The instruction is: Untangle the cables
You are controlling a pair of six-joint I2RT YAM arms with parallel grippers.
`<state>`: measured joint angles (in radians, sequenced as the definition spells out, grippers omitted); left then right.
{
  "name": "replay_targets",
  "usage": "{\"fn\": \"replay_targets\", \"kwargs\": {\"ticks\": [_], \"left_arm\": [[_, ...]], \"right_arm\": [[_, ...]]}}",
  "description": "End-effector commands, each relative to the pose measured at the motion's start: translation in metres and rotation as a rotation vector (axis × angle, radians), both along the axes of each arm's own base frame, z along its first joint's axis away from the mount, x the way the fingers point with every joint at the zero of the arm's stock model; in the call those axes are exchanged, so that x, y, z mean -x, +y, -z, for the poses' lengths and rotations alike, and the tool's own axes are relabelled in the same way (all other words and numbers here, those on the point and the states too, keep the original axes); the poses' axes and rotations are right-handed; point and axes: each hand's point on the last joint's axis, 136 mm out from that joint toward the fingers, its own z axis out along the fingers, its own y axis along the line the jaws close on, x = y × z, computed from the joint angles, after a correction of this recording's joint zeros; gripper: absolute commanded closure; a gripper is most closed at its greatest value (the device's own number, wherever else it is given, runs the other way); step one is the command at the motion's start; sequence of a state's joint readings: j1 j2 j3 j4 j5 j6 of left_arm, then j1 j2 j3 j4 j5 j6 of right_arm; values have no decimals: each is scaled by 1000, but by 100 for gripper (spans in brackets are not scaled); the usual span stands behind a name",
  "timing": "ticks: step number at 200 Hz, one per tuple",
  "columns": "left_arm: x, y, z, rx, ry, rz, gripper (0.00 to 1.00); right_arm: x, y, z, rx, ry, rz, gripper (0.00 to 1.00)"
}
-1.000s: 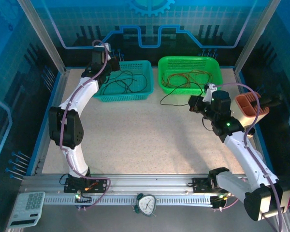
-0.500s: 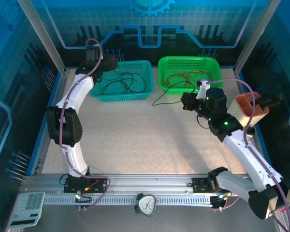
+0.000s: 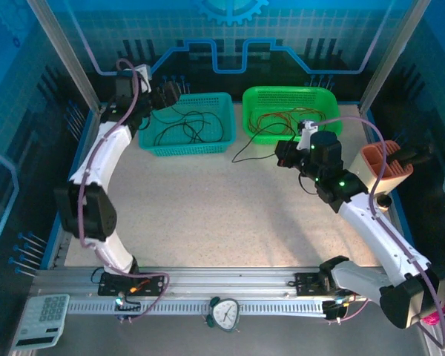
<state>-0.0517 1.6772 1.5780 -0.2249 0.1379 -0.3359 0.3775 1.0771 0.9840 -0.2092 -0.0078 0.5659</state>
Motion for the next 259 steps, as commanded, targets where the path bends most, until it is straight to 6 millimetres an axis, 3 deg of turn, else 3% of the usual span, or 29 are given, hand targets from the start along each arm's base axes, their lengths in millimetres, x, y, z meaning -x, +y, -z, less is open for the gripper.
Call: {"fn": "replay_targets", "kwargs": {"ticks": [1, 37, 64, 119, 198, 259], "left_arm": [[49, -65, -60, 168, -163, 312, 1], [127, -142, -82, 176, -225, 597, 1], [161, -180, -84, 122, -258, 725, 1], [181, -210, -75, 86, -231, 882, 13], [194, -221, -81, 117, -253, 943, 16], [187, -226, -77, 141, -240, 944, 47]], "right_arm": [[-5, 9, -17, 0, -44, -25, 100], [-15, 20, -16, 3, -30, -55, 100], [-17, 34, -18, -3, -26, -96, 100], [-10, 63, -25, 5, -34, -176, 100], [-8, 77, -23, 17, -28, -212, 100], [-4, 84, -28, 10, -39, -231, 100]]}}
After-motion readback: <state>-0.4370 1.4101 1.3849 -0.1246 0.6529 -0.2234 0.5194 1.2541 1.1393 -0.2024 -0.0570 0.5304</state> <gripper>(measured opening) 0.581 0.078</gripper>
